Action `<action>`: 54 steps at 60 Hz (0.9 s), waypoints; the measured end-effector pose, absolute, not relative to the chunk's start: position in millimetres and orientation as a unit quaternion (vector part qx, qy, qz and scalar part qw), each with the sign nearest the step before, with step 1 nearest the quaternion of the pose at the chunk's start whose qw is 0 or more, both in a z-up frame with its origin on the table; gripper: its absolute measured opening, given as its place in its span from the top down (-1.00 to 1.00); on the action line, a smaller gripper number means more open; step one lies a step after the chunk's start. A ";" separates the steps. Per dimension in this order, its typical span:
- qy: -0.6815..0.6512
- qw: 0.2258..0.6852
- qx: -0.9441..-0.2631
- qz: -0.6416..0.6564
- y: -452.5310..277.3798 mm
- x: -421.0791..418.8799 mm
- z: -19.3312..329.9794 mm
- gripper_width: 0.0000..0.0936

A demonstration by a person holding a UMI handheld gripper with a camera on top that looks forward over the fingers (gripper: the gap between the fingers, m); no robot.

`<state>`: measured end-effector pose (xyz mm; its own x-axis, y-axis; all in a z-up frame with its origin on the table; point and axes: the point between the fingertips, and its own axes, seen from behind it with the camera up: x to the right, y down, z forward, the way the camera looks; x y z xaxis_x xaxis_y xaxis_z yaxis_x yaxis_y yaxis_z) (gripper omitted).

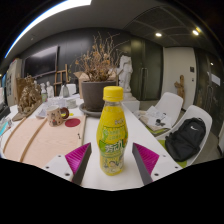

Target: Pour water

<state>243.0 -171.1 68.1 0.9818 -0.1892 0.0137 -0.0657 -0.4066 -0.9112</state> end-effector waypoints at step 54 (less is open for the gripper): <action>0.020 0.568 -0.801 -0.189 -77.3 237.3 145.2 0.39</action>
